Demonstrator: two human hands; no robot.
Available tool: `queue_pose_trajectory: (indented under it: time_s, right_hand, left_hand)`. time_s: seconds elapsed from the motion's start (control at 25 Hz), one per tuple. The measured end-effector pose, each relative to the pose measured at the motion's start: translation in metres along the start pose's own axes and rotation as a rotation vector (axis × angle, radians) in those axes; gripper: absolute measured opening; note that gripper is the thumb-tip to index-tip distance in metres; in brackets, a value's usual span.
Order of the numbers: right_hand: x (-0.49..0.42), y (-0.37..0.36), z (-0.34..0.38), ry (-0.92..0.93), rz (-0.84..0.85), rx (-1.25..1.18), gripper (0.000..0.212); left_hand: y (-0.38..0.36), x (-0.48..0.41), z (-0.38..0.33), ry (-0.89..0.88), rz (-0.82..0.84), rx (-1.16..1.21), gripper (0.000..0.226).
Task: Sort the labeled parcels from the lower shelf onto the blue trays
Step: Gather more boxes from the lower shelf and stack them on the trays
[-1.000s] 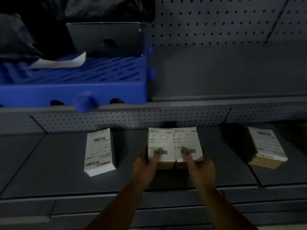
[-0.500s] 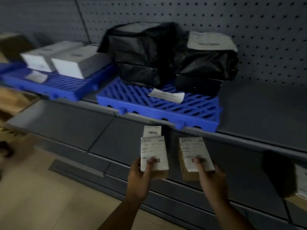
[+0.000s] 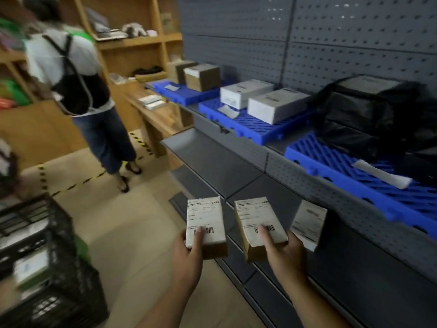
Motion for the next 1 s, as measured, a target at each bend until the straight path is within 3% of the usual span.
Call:
queue_pose_trajectory:
  time_s: [0.24,0.36,0.44,0.76,1.0]
  right_hand:
    - [-0.006,-0.106,0.070,0.117,0.124,0.036,0.034]
    - [-0.019,-0.164,0.101,0.146,0.156,0.036,0.035]
    - [-0.028,-0.202,0.118,0.164,0.181,0.026,0.034]
    - [-0.078,-0.339,0.166,0.187,0.187,0.031,0.033]
    - [-0.165,-0.429,0.203,0.226,0.126,0.004,0.036]
  left_hand:
    - [0.095,-0.062,-0.018,0.020,-0.198,0.024,0.026]
    - [0.137,-0.104,-0.027,0.027,-0.254,0.064,0.053]
    - [0.160,-0.132,-0.029,0.030,-0.268,0.084,0.061]
    - [0.223,-0.271,-0.043,0.029,-0.294,0.063,0.057]
    - [0.233,-0.398,-0.075,0.049,-0.258,0.083,0.044]
Point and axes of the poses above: each hand's wrist, its own x-axis away from the middle knuckle, its own y-axis out of the back of the hand, z = x × y, the point moved 2 cm from there along -x, towards the middle knuckle, and after that the axes turned 6 degrees about -x, right-handed, at the moved point
